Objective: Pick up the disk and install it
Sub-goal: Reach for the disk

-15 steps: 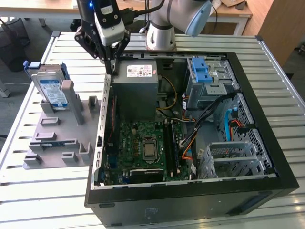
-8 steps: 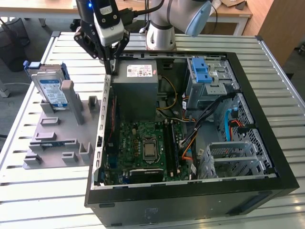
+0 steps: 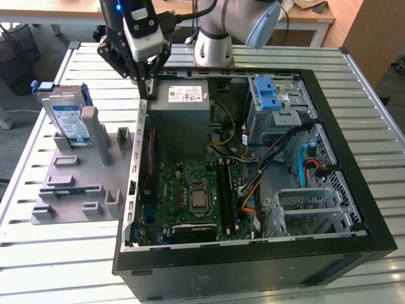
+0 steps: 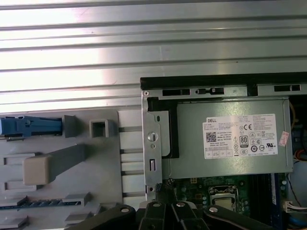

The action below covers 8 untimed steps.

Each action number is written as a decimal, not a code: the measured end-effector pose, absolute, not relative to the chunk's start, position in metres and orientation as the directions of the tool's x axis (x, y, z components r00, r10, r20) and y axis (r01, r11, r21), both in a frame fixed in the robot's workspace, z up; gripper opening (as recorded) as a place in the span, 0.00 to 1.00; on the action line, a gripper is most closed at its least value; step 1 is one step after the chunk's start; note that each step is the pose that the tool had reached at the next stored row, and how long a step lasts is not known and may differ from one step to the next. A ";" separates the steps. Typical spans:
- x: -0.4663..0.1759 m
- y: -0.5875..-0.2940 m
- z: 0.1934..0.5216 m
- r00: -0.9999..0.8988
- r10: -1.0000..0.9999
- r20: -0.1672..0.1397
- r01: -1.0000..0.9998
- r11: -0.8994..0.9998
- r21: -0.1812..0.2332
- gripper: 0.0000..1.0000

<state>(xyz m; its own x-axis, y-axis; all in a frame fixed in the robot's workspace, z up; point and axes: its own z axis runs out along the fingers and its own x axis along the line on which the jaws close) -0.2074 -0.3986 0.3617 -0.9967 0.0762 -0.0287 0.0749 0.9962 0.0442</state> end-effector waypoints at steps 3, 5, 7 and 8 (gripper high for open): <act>-0.208 -0.399 0.362 -0.997 0.076 -0.029 0.075 0.996 0.044 0.11; -0.208 -0.399 0.361 -0.997 0.076 -0.029 0.075 0.996 0.044 0.11; -0.209 -0.399 0.361 -0.997 0.076 -0.029 0.075 0.996 0.044 0.11; -0.209 -0.399 0.361 -0.997 0.076 -0.029 0.075 0.996 0.044 0.11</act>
<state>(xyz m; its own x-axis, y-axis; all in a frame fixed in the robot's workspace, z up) -0.2090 -0.3986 0.3612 -0.9967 0.0762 -0.0287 0.0749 0.9962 0.0442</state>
